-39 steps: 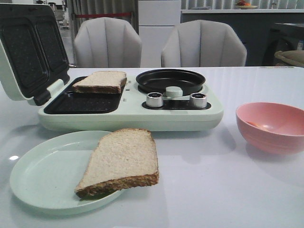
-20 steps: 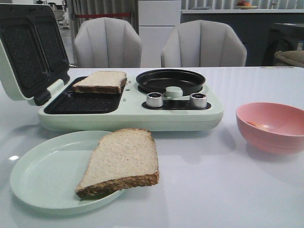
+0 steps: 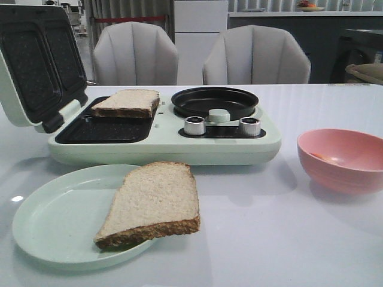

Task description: Make breakfast with bread and shrimp

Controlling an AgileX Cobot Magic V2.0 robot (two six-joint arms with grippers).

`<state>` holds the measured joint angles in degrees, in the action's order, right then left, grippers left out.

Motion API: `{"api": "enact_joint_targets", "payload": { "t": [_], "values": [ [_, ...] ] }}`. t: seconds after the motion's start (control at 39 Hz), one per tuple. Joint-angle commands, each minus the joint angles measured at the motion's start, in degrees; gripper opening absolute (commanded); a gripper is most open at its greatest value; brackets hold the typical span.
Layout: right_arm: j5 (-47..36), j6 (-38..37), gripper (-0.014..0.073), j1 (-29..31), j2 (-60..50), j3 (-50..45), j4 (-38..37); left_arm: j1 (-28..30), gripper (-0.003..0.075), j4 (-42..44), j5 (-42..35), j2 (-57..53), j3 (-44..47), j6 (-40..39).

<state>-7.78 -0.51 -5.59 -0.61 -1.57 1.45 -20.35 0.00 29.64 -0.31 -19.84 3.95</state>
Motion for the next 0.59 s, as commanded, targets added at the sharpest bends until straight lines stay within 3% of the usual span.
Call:
{"api": "enact_joint_targets", "payload": {
  "t": [0.0,0.21,0.31,0.56],
  "values": [
    [-7.55,0.07,0.0141,0.22,-1.17,3.58,0.87,-0.48,0.0606,-0.74,-4.56,-0.39,-1.51,-0.64],
    [13.56,0.12,0.0141,0.22,6.59,17.90,0.76,-0.48,0.0606,-0.74,-4.90,-0.39,-1.51,-0.64],
    [19.59,0.12,0.0141,0.22,12.27,22.59,0.76,-0.48,0.0606,-0.74,-5.13,-0.39,-1.51,-0.64],
    [19.46,0.12,0.0141,0.22,18.63,22.39,1.43,-0.48,0.0606,-0.74,-5.42,-0.39,-1.51,-0.64]
  ]
}}
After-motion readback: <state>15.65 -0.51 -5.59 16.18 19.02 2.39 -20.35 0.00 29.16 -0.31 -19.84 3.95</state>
